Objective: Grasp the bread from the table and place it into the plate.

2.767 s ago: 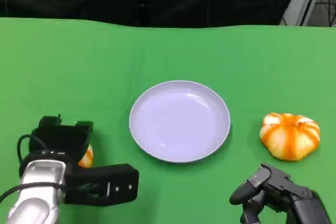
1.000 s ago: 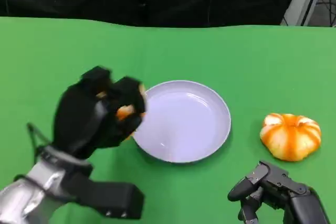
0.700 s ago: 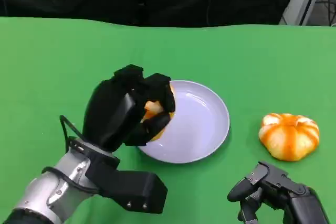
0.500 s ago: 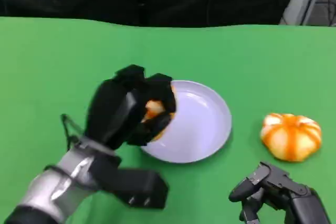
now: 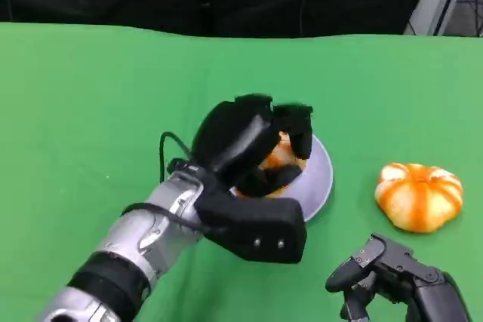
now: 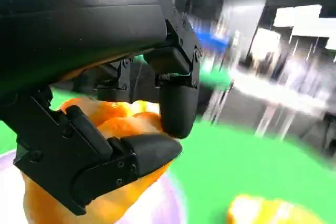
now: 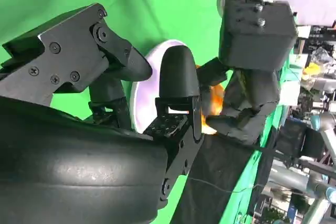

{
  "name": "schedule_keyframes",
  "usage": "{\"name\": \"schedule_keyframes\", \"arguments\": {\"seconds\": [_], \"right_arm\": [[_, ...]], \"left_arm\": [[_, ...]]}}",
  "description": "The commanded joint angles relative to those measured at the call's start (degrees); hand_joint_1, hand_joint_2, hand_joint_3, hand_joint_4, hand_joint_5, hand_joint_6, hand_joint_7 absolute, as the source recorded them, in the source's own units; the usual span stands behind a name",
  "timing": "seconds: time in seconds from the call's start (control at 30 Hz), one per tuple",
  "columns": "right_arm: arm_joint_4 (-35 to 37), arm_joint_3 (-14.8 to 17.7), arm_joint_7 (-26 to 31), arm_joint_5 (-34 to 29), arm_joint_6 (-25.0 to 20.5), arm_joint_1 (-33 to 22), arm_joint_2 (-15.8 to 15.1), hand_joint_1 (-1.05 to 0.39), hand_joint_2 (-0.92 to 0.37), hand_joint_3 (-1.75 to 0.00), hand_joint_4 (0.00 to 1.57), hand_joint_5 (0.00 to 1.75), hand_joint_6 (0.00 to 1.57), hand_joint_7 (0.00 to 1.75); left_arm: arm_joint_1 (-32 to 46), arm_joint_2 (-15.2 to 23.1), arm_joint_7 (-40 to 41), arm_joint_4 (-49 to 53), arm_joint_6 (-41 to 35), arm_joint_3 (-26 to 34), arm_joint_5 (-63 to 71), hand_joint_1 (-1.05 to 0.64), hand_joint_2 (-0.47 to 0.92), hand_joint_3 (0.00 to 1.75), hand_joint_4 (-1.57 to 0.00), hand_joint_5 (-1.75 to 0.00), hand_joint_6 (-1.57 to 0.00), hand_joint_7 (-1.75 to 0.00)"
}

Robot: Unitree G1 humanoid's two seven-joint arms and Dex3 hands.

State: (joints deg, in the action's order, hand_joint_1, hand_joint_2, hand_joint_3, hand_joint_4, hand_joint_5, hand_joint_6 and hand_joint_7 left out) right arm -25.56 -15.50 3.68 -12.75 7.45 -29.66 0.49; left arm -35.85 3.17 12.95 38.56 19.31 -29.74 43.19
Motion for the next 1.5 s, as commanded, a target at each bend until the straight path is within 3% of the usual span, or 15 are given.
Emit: {"name": "schedule_keyframes", "arguments": {"seconds": [0.03,0.27,0.3,0.37,0.47,0.8,0.9,1.0,1.03,1.07,1.1,1.17,1.23,1.3,1.5], "right_arm": [[-0.5,0.2,0.2,-0.2,0.0,-0.4,-0.3,-0.02,-0.54,-1.14,0.63,1.63,0.7,1.3],[-0.6,0.2,0.3,-0.2,0.0,-0.4,-0.4,-0.02,-0.54,-1.13,0.62,1.63,0.7,1.3],[-0.6,0.2,0.2,-0.1,-0.1,-0.3,-0.3,-0.02,-0.54,-1.13,0.62,1.63,0.7,1.31],[-0.6,0.2,0.2,0.2,-0.3,-0.3,-0.2,-0.02,-0.54,-1.14,0.63,1.63,0.7,1.31],[-0.4,0.3,0.2,0.4,-0.3,-0.2,-0.1,-0.02,-0.53,-1.15,0.63,1.63,0.7,1.31],[-0.3,0.3,0.1,0.4,-0.2,-0.1,-0.2,-0.01,-0.52,-1.17,0.63,1.63,0.7,1.31],[-0.1,0.3,0.2,0.2,0.1,-0.1,-0.3,-0.02,-0.51,-1.17,0.63,1.62,0.7,1.31],[-0.1,0.3,0.2,0.2,0.1,-0.1,-0.3,-0.03,-0.52,-1.17,0.63,1.62,0.7,1.31],[-0.3,0.2,0.2,0.2,-0.3,-0.2,-0.2,-0.03,-0.52,-1.16,0.63,1.62,0.7,1.31],[-0.5,0.2,0.2,0.3,-0.5,-0.2,-0.2,-0.02,-0.52,-1.17,0.63,1.62,0.7,1.31],[-0.7,0.2,0.1,0.4,-0.7,-0.3,-0.2,-0.03,-0.52,-1.17,0.63,1.62,0.7,1.31],[-0.8,0.1,0.0,0.4,-0.9,-0.4,-0.2,-0.03,-0.52,-1.15,0.63,1.63,0.7,1.31],[-0.7,0.3,0.0,0.6,-0.6,-0.4,-0.3,-0.03,-0.53,-1.15,0.63,1.63,0.7,1.31],[-0.6,0.5,-0.1,0.7,-0.2,-0.4,-0.5,-0.03,-0.53,-1.14,0.63,1.63,0.7,1.31],[-0.6,0.5,-0.1,0.8,-0.1,-0.4,-0.5,-0.03,-0.53,-1.14,0.63,1.63,0.7,1.31]], "left_arm": [[-1.2,0.6,-4.9,-2.7,-3.6,-1.3,0.6,-0.39,0.91,0.21,-0.26,-0.62,-0.44,-0.18],[-0.8,0.8,-5.6,-3.9,-4.7,-1.6,0.3,-0.4,0.92,0.19,-0.26,-0.58,-0.44,-0.15],[-0.9,1.1,-8.2,-4.7,-7.8,-3.1,2.6,-0.46,0.92,0.22,-0.21,-0.5,-0.38,-0.12],[-0.9,1.5,-11.6,-6.2,-12.1,-5.2,5.7,-0.66,0.92,0.35,-0.04,-0.17,-0.17,-0.03],[-0.5,3.1,-17.6,-7.4,-15.7,-6.1,6.3,-0.88,0.92,0.5,0.0,-0.02,-0.05,-0.01],[0.4,4.7,-21.2,-10.8,-18.5,-5.8,5.1,-0.96,0.92,0.54,0.0,0.0,-0.01,0.0],[5.1,7.8,-14.9,-15.2,-13.1,-2.1,1.8,-0.9,0.92,0.53,-0.02,-0.01,-0.06,-0.02],[5.9,8.3,-14.0,-15.9,-11.9,-1.5,1.4,-0.89,0.92,0.52,-0.03,-0.02,-0.07,-0.03],[10.0,9.7,-12.0,-18.6,-7.1,2.5,-3.8,-0.89,0.92,0.52,-0.03,-0.02,-0.07,-0.03],[13.6,11.0,-11.0,-20.8,-2.8,6.1,-8.8,-0.74,0.92,0.49,-0.18,-0.11,-0.17,-0.08],[16.7,11.9,-10.8,-22.3,1.1,9.1,-13.6,-0.7,0.92,0.47,-0.2,-0.2,-0.21,-0.09],[19.4,12.6,-11.4,-22.8,5.6,11.9,-18.5,-0.61,0.92,0.42,-0.13,-0.63,-0.32,-0.09],[21.2,12.5,-12.3,-21.9,9.9,13.7,-22.6,-0.59,0.92,0.41,-0.11,-0.72,-0.35,-0.09],[23.0,12.3,-13.1,-20.8,14.1,15.3,-26.9,-0.52,0.92,0.36,-0.24,-0.84,-0.47,-0.14],[23.1,11.9,-14.3,-19.3,16.9,16.4,-28.3,-0.5,0.92,0.35,-0.26,-0.88,-0.5,-0.15]]}}
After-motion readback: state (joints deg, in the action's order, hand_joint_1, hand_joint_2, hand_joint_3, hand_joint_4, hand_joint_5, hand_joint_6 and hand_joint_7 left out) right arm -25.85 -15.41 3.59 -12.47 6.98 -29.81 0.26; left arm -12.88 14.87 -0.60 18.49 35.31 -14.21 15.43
